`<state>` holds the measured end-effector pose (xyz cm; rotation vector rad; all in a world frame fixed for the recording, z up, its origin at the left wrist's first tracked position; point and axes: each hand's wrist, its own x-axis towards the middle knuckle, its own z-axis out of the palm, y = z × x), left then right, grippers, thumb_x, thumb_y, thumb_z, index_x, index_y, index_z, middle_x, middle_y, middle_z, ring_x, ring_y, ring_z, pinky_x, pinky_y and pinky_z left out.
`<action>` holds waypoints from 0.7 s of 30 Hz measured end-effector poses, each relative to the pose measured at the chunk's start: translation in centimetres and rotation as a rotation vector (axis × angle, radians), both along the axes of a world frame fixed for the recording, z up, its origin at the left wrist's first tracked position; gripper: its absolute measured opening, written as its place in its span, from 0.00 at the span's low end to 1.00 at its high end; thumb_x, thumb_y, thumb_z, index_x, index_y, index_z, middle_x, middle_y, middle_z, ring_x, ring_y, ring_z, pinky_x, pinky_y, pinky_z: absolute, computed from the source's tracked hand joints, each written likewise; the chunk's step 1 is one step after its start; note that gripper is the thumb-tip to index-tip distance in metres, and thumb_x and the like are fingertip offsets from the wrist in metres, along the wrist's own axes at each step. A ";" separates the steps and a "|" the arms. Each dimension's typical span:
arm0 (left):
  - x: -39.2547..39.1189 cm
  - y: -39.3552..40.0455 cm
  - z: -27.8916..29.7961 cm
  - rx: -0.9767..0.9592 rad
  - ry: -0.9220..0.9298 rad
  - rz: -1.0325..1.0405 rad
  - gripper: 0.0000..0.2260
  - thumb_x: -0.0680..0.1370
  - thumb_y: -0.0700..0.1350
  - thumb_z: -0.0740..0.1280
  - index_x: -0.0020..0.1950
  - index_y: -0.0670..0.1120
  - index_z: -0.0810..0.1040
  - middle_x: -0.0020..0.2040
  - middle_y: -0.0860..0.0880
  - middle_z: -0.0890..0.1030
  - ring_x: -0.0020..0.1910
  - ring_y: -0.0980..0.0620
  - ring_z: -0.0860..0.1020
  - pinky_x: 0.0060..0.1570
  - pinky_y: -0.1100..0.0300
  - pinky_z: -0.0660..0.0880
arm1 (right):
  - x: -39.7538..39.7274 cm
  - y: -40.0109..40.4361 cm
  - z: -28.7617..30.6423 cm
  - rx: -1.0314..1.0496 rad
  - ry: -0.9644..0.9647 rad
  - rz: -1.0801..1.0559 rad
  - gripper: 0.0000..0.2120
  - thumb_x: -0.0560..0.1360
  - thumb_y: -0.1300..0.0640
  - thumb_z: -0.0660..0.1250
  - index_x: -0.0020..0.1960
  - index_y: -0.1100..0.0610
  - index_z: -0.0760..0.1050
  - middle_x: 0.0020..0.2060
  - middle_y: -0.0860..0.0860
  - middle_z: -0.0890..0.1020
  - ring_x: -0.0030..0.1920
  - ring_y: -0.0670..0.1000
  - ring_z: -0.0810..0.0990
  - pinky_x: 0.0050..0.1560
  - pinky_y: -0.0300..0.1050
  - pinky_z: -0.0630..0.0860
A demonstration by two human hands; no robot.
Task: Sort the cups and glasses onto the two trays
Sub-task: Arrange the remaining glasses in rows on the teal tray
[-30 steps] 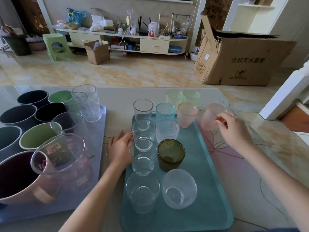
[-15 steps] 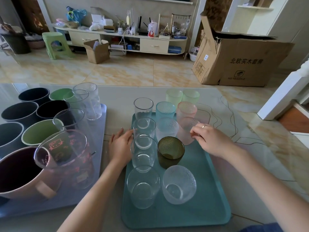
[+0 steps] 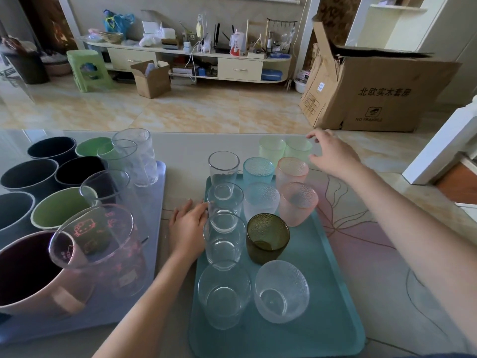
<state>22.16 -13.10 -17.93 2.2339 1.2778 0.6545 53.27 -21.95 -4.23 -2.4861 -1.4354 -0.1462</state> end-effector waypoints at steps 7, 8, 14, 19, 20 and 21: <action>0.3 0.0 0.1 0.000 -0.014 0.030 0.13 0.79 0.45 0.62 0.61 0.56 0.76 0.62 0.53 0.79 0.73 0.53 0.63 0.72 0.52 0.54 | 3.6 5.2 -4.6 -0.223 0.128 -0.017 0.15 0.75 0.65 0.61 0.61 0.57 0.72 0.61 0.60 0.75 0.56 0.61 0.76 0.51 0.48 0.71; 0.2 0.0 0.0 0.004 -0.008 0.028 0.12 0.79 0.46 0.62 0.61 0.56 0.76 0.62 0.53 0.79 0.73 0.53 0.63 0.72 0.53 0.55 | 3.8 5.3 -5.0 -0.186 0.129 -0.020 0.12 0.75 0.66 0.60 0.57 0.59 0.74 0.57 0.62 0.77 0.54 0.61 0.76 0.50 0.48 0.71; 0.3 -0.3 0.6 -0.008 -0.022 0.045 0.13 0.79 0.45 0.62 0.62 0.54 0.76 0.65 0.50 0.77 0.73 0.52 0.63 0.72 0.52 0.55 | 3.5 2.3 -4.0 -0.089 0.025 -0.074 0.04 0.79 0.61 0.59 0.45 0.58 0.68 0.48 0.61 0.75 0.43 0.58 0.72 0.42 0.47 0.67; 0.1 0.3 -0.4 0.003 -0.034 0.001 0.13 0.79 0.45 0.61 0.62 0.54 0.76 0.61 0.51 0.80 0.73 0.51 0.64 0.71 0.52 0.55 | 0.4 -6.4 -3.2 0.052 -0.004 -0.081 0.03 0.77 0.62 0.60 0.46 0.61 0.71 0.42 0.56 0.73 0.40 0.56 0.70 0.40 0.48 0.68; 0.1 0.4 -0.4 0.007 -0.036 0.001 0.13 0.80 0.44 0.60 0.62 0.54 0.76 0.61 0.50 0.80 0.73 0.51 0.64 0.71 0.52 0.55 | -0.7 -8.4 -3.4 0.093 0.010 -0.078 0.03 0.76 0.62 0.61 0.45 0.61 0.71 0.42 0.56 0.74 0.40 0.56 0.71 0.39 0.48 0.69; 0.1 0.4 -0.5 0.014 -0.035 -0.005 0.13 0.79 0.44 0.61 0.63 0.53 0.76 0.61 0.49 0.80 0.72 0.50 0.64 0.71 0.52 0.55 | -1.9 -10.2 -3.7 0.116 0.027 -0.072 0.02 0.76 0.62 0.62 0.45 0.61 0.71 0.42 0.56 0.75 0.40 0.57 0.73 0.39 0.48 0.70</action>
